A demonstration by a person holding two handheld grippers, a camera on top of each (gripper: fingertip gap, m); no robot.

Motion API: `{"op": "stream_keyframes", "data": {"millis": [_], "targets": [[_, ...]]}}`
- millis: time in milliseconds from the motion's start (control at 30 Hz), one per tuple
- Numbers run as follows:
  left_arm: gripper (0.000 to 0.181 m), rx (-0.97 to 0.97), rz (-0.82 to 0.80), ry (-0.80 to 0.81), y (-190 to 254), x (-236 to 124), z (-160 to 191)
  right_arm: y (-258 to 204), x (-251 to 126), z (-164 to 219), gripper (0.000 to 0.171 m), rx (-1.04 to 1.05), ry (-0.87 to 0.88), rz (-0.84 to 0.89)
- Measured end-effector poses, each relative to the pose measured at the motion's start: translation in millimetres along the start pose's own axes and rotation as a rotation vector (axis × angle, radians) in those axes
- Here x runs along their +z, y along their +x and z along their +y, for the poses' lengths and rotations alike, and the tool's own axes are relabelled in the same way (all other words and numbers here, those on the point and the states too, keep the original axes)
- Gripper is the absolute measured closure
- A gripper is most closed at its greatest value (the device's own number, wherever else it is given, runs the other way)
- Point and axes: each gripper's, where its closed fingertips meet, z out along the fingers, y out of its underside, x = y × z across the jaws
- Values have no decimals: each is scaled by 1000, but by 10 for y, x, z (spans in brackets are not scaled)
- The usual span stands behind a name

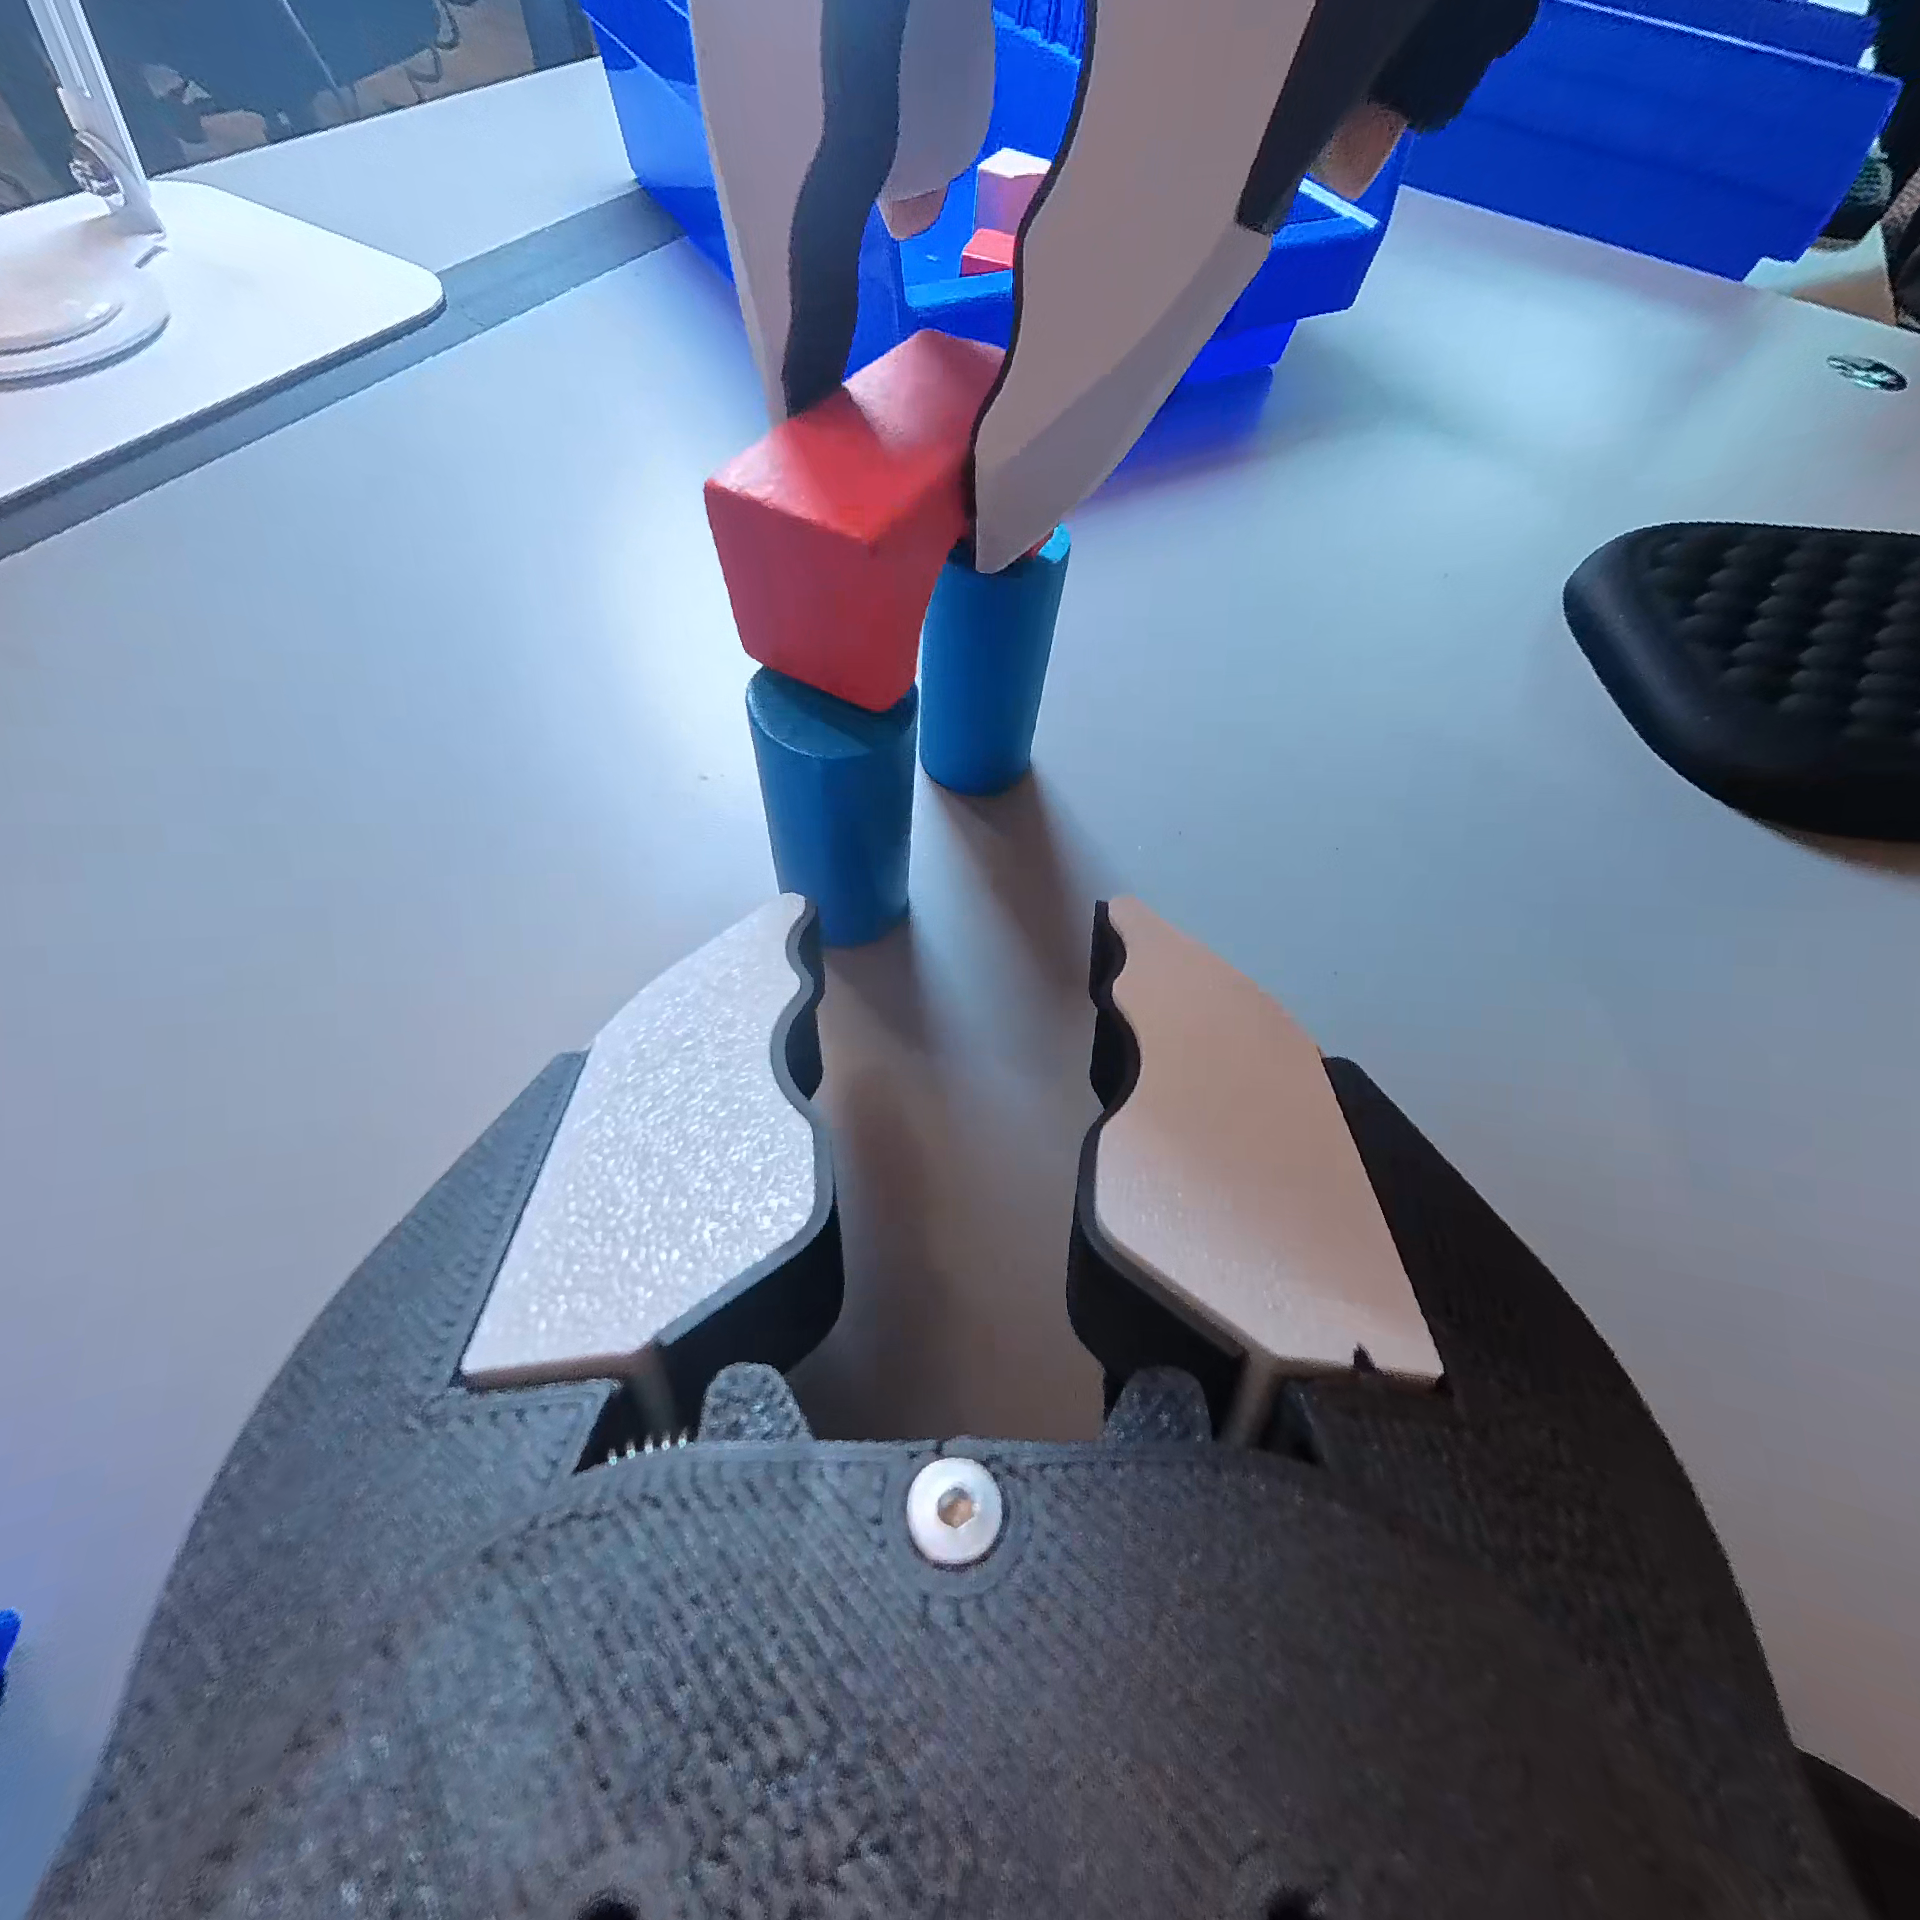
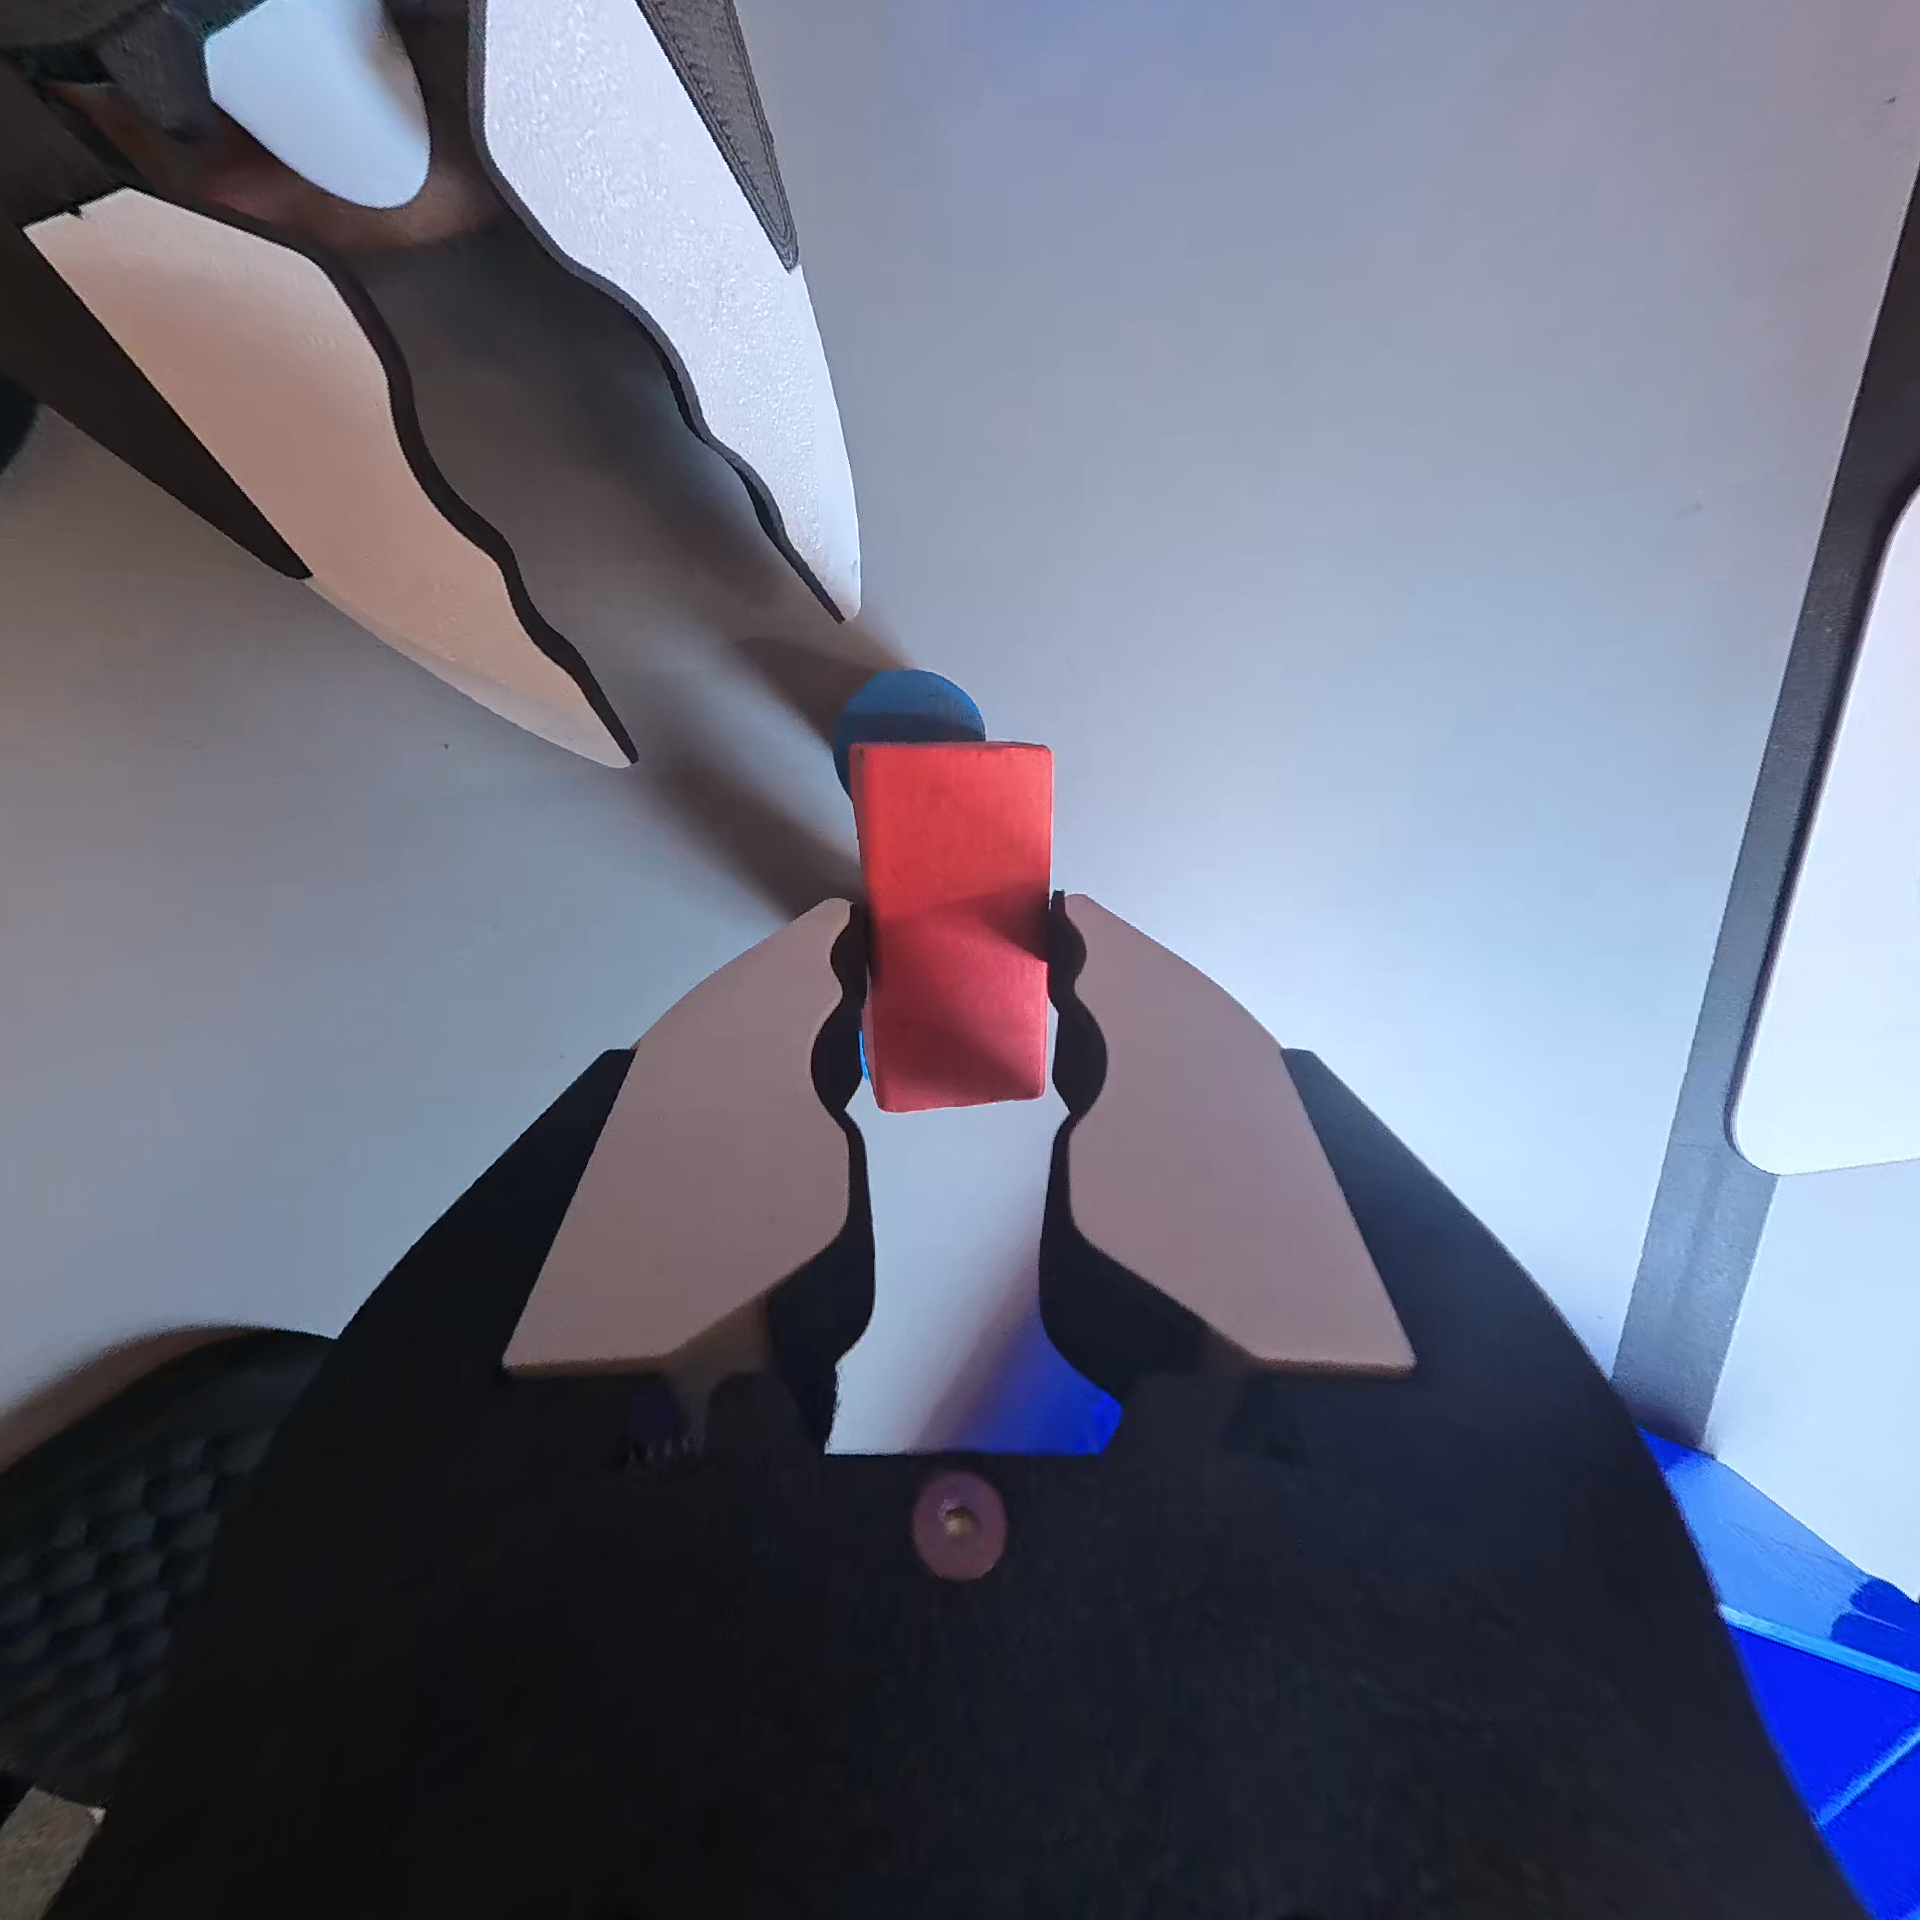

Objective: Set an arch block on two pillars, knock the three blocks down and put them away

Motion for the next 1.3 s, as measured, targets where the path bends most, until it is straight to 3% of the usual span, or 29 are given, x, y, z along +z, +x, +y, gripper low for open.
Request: {"op": "stream_keyframes", "data": {"millis": [900, 1100, 1300], "targets": [[131, -10, 10, -2, 1, 0, 6, 18, -56, -69, 129, -25, 53, 57], [131, -20, 4, 20, -13, -23, -17, 55, -421, -319, 128, -8, 246, 129], [131, -68, -45, 167, -133, -214, -260, 16, -986, -564, 121, 80, 637, 267]]}}
